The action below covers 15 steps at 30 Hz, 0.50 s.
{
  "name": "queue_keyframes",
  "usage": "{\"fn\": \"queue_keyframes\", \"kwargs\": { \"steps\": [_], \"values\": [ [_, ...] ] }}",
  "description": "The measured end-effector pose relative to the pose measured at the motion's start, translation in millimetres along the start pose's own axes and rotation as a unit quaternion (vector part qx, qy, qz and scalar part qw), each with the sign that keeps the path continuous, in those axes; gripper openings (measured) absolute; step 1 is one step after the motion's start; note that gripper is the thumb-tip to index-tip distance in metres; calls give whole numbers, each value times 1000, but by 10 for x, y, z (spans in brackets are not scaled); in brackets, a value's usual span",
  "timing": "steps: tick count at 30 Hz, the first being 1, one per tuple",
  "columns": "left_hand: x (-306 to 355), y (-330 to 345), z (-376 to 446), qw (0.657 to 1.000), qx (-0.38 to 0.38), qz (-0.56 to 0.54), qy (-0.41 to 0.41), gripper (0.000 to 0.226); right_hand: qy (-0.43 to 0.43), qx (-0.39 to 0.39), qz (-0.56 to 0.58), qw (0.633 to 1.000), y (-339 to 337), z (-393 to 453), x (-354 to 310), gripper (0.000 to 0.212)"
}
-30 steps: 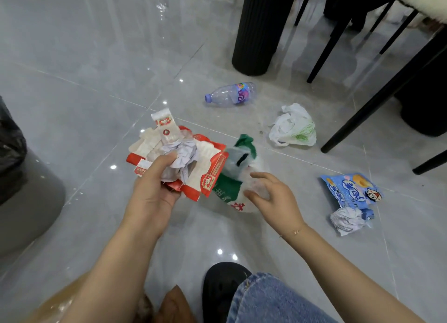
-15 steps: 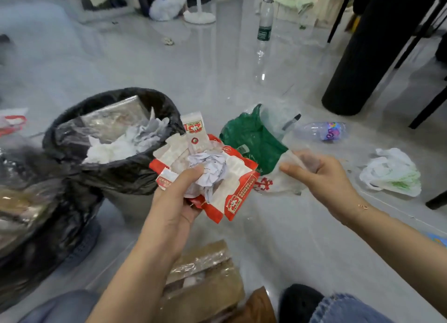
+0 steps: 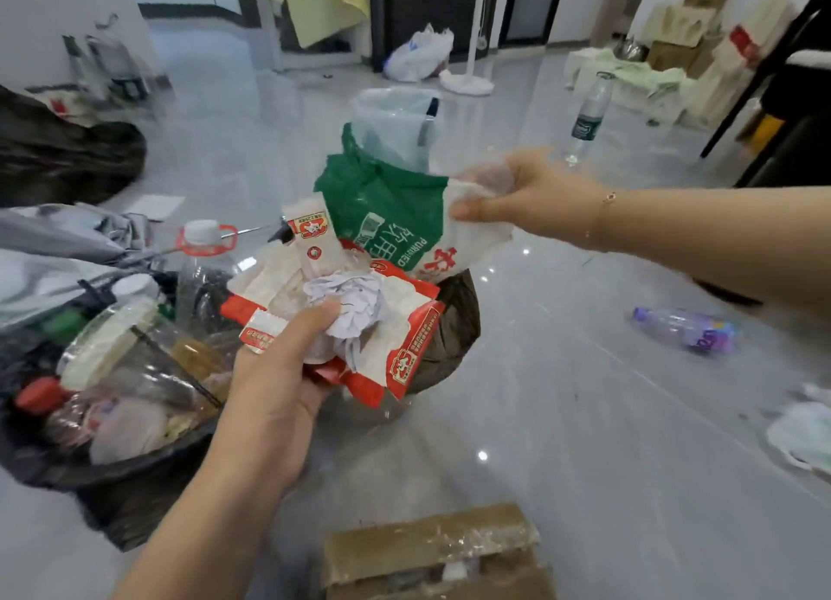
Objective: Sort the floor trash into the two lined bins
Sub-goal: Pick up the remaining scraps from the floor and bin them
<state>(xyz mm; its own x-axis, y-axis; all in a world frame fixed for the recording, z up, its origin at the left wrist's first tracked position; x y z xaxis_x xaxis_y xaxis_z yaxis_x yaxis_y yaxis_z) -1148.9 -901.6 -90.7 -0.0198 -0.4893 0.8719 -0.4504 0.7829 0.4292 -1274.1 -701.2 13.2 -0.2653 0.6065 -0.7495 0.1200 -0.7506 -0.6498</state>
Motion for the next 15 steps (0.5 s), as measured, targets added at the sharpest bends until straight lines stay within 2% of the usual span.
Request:
{"fn": "queue_keyframes", "kwargs": {
  "steps": [3, 5, 12, 15],
  "values": [
    [26, -231, 76, 1000, 23, -16, -5, 37, 24, -98, -54, 993, 409, 302, 19, 32],
    [70, -324, 108, 1000, 23, -13, 2, 36, 34, -127, -79, 988, 648, 430, 62, 20],
    [371, -222, 307, 998, 1, 3, 61, 36, 62, -118, -71, 989, 1171, 625, 364, 14],
    [509, -42, 535, 996, -6, 33, 84, 37, 61, -115, -89, 987, 1292, 643, 493, 33]
  ]
}}
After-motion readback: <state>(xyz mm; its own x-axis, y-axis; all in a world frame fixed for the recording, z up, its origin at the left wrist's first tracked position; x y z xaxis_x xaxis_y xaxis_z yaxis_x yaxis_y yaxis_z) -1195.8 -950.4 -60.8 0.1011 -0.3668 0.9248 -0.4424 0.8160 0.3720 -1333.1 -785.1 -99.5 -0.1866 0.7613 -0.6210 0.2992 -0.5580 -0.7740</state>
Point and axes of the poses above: each hand's wrist, its own z-axis towards the middle knuckle, its own y-axis out of the palm, x = y × z, the point moved 7 cm from there along z, towards the middle knuckle, and after that the axes turned 9 degrees about x, right-handed, at the moved point
